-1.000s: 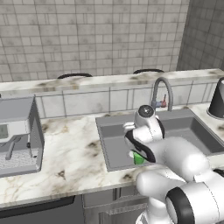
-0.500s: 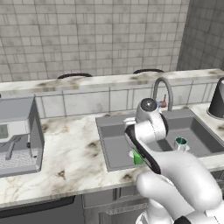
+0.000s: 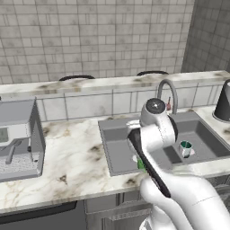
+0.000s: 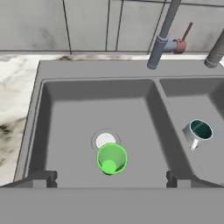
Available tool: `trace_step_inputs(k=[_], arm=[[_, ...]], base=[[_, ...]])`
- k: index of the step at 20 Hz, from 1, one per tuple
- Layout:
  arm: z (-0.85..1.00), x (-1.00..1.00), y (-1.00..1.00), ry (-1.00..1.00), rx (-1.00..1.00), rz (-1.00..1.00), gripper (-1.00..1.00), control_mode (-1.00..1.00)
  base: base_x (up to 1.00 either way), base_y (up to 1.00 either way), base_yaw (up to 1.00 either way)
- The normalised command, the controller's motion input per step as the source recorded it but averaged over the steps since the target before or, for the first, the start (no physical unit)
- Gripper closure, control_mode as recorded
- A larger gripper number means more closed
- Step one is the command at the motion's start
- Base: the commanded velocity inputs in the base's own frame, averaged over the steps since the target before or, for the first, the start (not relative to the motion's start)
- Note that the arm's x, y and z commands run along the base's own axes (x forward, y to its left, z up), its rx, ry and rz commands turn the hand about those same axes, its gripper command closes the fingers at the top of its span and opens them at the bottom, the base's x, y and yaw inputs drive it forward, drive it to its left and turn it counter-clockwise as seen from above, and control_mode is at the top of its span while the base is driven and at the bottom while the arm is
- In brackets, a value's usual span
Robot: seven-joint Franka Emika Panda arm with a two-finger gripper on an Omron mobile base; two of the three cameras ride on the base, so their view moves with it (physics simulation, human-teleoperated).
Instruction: Move any existing items from the left basin to the right basin for drying. Then move the cup from the counter to the left basin of the sink for washing.
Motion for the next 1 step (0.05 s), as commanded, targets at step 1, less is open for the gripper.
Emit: trace_step_inputs(k=[1], arm=[[0.35, -0.48, 0.21, 0.0, 0.0, 0.0, -1.0, -1.0]], base=[[0.0, 0.0, 0.0]])
